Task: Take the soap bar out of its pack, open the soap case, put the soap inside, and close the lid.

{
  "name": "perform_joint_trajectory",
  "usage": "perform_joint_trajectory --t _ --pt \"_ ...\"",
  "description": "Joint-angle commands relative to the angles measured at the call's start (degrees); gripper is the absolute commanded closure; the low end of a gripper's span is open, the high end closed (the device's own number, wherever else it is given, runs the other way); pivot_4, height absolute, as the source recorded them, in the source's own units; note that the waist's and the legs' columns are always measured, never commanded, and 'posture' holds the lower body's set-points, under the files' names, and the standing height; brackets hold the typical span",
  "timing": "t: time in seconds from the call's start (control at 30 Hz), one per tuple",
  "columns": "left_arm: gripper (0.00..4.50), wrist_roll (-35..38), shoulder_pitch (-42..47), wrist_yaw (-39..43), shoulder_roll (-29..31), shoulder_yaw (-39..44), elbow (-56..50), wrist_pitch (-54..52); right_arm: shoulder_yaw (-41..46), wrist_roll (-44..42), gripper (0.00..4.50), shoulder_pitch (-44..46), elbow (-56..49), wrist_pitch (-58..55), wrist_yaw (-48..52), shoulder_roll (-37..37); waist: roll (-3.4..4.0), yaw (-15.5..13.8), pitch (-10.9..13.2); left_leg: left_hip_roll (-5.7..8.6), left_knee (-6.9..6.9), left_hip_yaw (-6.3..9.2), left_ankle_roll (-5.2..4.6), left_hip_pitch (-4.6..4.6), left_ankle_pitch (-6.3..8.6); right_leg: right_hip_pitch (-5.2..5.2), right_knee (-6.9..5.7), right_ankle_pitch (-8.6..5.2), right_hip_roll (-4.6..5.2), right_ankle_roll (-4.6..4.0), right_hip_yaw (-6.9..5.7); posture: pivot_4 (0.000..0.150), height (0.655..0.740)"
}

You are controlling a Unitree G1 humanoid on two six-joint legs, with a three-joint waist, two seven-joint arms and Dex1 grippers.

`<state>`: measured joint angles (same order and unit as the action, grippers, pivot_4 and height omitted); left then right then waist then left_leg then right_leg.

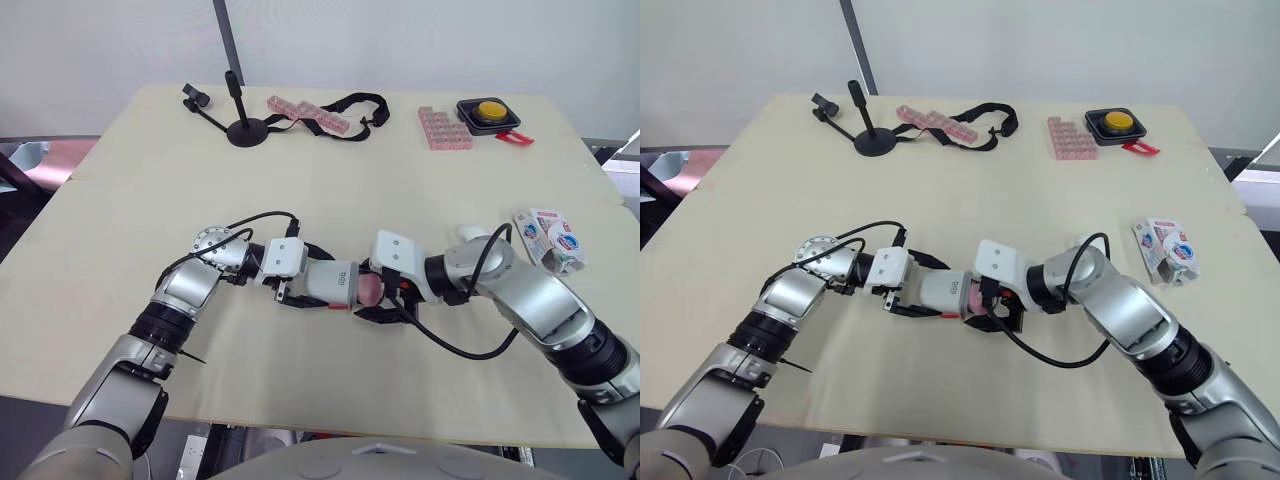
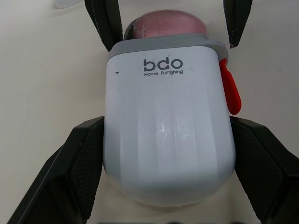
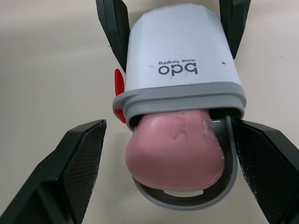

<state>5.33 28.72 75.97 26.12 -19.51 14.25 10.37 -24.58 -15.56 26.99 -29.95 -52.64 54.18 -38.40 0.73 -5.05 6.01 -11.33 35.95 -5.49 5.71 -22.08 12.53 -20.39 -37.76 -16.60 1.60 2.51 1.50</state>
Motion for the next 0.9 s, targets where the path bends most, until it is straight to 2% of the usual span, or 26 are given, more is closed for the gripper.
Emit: perform_joint_trajectory --t 0.03,0.4,0.53,0.63,0.67,0.83,0.87,0.9 --pt "1.03 0.43 0.36 -0.15 0.06 -0.03 -0.98 0.12 3.02 -1.32 0.03 -0.89 -2.44 1.62 -0.01 -1.44 0.0 -0.14 0.0 0.0 0.0 0.0 0.0 0.0 0.0 0.0 0.0 0.0 0.0 0.0 0.0 0.15 0.7385" --pt "1.03 0.48 0.86 -0.14 -0.11 -0.16 -0.7 0.11 9.74 -1.95 0.03 -7.2 -0.09 5.82 -0.76 -5.99 0.0 -0.67 0.0 0.0 -0.01 -0.01 0.0 0.0 0.0 0.0 0.03 0.0 0.0 0.0 0.02 0.15 0.7385" --pt "1.03 0.82 1.03 -0.01 -0.17 -0.04 -0.68 0.03 10.73 -2.4 1.21 -10.11 1.04 9.64 0.86 -7.28 0.0 -0.87 0.0 0.0 -0.01 -0.01 0.0 -0.02 0.01 0.0 0.06 0.0 0.01 0.0 0.02 0.15 0.7385" --pt "1.03 1.33 1.32 0.19 -0.17 0.3 -0.75 -0.49 10.36 -1.79 2.34 -12.74 2.07 15.09 1.66 -6.75 0.0 -0.92 0.0 0.0 -0.01 0.0 0.0 -0.03 0.01 0.0 0.07 0.0 0.0 0.0 0.0 0.15 0.7385" --pt "1.03 1.38 1.34 0.21 -0.16 0.36 -0.74 -0.55 10.18 -1.38 2.55 -13.31 2.49 17.0 1.81 -6.48 0.0 -0.95 0.0 0.0 -0.01 -0.01 0.0 -0.03 0.01 0.0 0.08 0.0 0.0 0.0 0.01 0.15 0.7385" --pt "1.03 1.51 1.06 0.23 -0.11 0.42 -1.16 -0.7 8.84 -1.66 4.23 -14.64 2.85 18.75 2.23 -5.41 0.0 -0.93 0.0 0.0 -0.01 0.0 0.0 -0.04 0.01 0.0 0.08 0.0 0.01 0.0 0.0 0.15 0.7385" --pt "1.03 1.54 0.98 0.23 -0.08 0.42 -1.32 -0.76 8.4 -1.43 4.47 -14.57 2.82 19.18 2.24 -5.13 0.0 -0.9 0.0 0.0 -0.01 0.0 0.0 -0.04 0.01 -0.01 0.08 0.0 0.01 0.0 -0.01 0.15 0.7385" --pt "1.03 1.6 0.93 0.23 -0.08 0.41 -1.46 -0.83 7.88 -1.05 4.47 -14.38 2.81 19.51 2.14 -4.81 0.0 -0.89 0.0 0.0 -0.01 0.0 0.0 -0.04 0.01 -0.01 0.08 0.0 0.0 0.0 0.0 0.15 0.7385"
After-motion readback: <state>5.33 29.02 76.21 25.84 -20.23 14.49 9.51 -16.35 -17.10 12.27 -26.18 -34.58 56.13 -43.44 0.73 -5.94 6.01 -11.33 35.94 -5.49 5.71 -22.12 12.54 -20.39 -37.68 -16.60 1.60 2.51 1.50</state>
